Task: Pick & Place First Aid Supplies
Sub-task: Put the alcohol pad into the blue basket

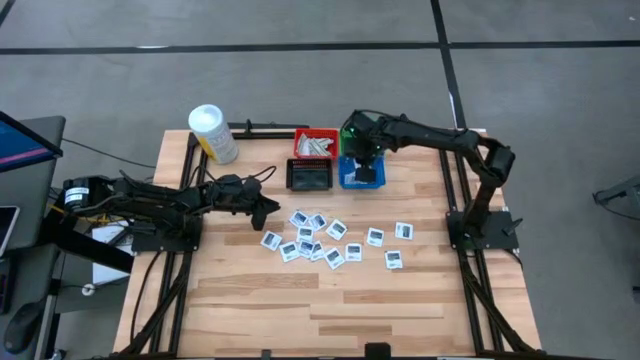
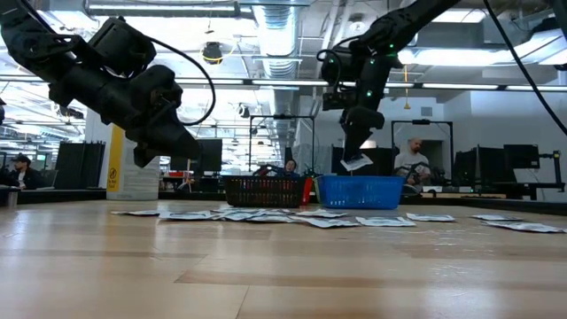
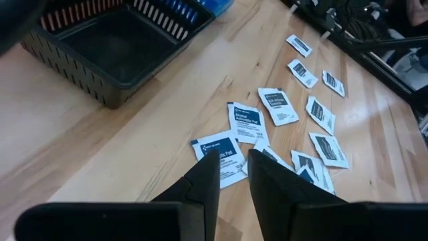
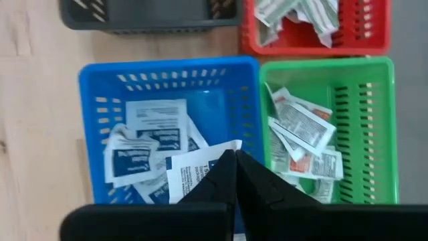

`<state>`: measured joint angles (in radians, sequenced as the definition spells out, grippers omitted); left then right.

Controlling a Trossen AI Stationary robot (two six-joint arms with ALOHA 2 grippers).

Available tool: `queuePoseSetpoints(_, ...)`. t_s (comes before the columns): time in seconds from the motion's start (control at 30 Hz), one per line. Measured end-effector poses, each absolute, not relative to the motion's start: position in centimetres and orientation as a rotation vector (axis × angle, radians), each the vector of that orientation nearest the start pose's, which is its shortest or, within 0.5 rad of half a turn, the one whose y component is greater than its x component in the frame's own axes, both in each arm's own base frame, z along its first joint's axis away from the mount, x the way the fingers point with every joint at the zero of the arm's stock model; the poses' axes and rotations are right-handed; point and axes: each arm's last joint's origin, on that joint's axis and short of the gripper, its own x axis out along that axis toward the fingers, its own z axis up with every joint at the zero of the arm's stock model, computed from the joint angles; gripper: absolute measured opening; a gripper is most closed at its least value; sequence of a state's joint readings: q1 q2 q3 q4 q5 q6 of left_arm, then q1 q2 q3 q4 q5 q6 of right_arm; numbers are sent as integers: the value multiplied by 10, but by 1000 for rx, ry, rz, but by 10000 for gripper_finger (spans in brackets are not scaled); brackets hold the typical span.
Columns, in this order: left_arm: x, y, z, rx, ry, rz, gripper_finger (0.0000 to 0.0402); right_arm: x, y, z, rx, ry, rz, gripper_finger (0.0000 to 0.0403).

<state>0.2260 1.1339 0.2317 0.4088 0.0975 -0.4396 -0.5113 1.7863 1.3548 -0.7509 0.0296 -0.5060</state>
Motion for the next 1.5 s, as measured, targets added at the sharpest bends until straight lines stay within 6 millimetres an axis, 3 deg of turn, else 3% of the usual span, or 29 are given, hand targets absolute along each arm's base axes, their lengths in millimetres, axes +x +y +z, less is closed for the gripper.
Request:
queuePoseSetpoints(0.4, 188, 40, 142, -537, 444, 265, 78, 311, -183, 224, -137, 1239, -182, 4)
queuePoseSetpoints(0.8, 188, 40, 142, -533, 449, 265, 78, 313, -174, 223, -17, 1209, -87, 70)
queuePoseSetpoints(1.03, 188, 42, 141, -458, 449, 296, 78, 308, -154, 225, 45, 1298, -58, 55)
queuePoseSetpoints(1.23, 188, 43, 142, -368, 448, 313, 78, 302, -133, 240, 99, 1317, -60, 40)
queuePoseSetpoints(1.4, 188, 43, 142, -297, 458, 297, 78, 299, -118, 254, 228, 1230, -10, 31)
queuePoseSetpoints(1.5, 188, 43, 142, -283, 459, 298, 78, 304, -107, 250, 266, 1113, 6, 28)
